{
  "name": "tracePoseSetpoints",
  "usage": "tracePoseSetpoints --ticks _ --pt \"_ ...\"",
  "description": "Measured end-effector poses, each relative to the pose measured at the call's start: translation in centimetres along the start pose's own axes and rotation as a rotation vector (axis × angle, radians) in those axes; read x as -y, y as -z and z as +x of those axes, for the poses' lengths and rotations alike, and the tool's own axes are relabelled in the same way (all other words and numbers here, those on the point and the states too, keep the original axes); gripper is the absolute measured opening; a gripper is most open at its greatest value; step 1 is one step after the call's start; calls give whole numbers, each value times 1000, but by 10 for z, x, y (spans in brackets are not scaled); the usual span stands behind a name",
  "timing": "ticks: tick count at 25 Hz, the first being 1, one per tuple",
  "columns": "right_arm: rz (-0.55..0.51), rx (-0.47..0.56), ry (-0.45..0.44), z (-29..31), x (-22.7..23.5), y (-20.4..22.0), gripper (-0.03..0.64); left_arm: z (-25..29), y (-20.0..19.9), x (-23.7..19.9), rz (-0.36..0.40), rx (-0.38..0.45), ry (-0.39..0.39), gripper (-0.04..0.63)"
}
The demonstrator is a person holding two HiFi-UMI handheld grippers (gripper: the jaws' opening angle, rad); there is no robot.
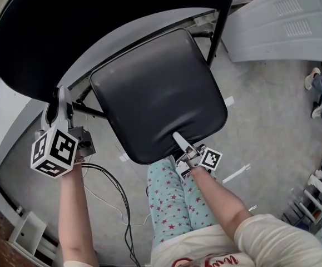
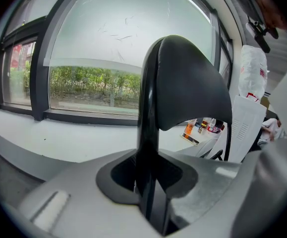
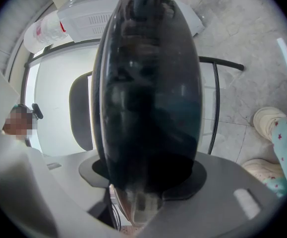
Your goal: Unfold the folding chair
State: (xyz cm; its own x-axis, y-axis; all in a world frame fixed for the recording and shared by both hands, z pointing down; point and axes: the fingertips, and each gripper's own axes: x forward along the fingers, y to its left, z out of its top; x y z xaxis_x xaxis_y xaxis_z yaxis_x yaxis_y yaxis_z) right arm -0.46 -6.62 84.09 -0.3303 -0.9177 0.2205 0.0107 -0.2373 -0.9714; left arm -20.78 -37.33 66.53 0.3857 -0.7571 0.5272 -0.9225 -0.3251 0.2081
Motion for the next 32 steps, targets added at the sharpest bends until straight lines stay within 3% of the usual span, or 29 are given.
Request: tracePoseSetpoints --ticks 16,23,27,32 --pt "18 -28 -38 -2 26 7 293 9 10 -6 -10 17 8 80" --pt "22 -40 -56 0 26 9 301 8 9 -7 -50 86 24 80" --pt "-9 -80 62 -3 35 7 359 -6 14 -8 -16 138 10 118" --pt "-115 -164 332 -19 49 3 442 -52 43 -20 7 90 -120 163"
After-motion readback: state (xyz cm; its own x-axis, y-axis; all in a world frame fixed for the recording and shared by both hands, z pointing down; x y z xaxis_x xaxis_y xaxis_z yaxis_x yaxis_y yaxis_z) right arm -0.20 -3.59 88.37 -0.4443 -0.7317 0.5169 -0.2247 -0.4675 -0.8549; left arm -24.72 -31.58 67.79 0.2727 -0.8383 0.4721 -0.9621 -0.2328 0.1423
